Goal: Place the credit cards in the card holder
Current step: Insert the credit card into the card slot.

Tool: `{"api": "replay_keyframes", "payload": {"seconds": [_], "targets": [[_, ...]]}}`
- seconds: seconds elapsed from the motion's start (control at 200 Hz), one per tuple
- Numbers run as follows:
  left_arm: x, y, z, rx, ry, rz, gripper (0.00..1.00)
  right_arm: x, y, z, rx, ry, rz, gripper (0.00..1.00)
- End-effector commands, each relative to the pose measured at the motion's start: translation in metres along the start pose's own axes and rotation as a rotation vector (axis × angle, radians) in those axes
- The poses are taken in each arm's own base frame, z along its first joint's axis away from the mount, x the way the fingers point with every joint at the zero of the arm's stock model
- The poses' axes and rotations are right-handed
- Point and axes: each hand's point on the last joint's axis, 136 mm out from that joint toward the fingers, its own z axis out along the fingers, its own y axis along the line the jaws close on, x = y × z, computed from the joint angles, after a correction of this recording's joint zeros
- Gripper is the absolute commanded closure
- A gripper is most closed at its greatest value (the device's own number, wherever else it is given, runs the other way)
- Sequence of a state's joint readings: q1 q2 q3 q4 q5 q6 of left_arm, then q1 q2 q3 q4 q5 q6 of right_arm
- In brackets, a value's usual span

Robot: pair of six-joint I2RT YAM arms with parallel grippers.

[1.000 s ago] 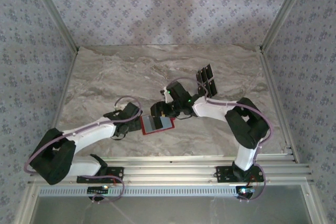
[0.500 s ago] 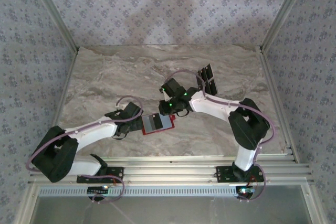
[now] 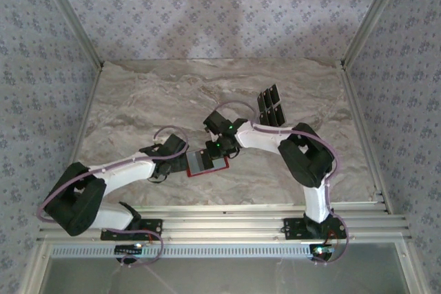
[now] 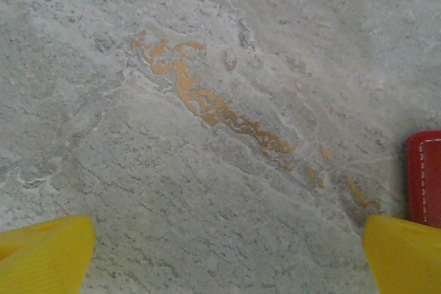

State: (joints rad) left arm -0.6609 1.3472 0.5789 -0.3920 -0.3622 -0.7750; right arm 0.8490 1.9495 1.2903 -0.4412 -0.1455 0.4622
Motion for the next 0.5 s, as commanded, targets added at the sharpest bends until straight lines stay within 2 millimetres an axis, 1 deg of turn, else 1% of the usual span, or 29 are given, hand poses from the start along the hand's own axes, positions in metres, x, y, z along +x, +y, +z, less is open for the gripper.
{"api": "replay_keyframes", "payload": {"seconds": [0.0, 0.16, 0.495], "targets": [[0.003, 0.003, 0.004, -0.014, 0.014, 0.017, 0.00, 0.001, 0.010, 0.003, -0.009, 0.016, -0.019, 0.89], [0.005, 0.004, 0.007, -0.019, 0.020, 0.022, 0.00, 0.003, 0.018, 0.008, -0.032, 0.028, -0.020, 0.89], [0.008, 0.003, 0.011, -0.020, 0.028, 0.026, 0.00, 0.003, 0.035, 0.010, -0.077, 0.031, -0.017, 0.89]]}}
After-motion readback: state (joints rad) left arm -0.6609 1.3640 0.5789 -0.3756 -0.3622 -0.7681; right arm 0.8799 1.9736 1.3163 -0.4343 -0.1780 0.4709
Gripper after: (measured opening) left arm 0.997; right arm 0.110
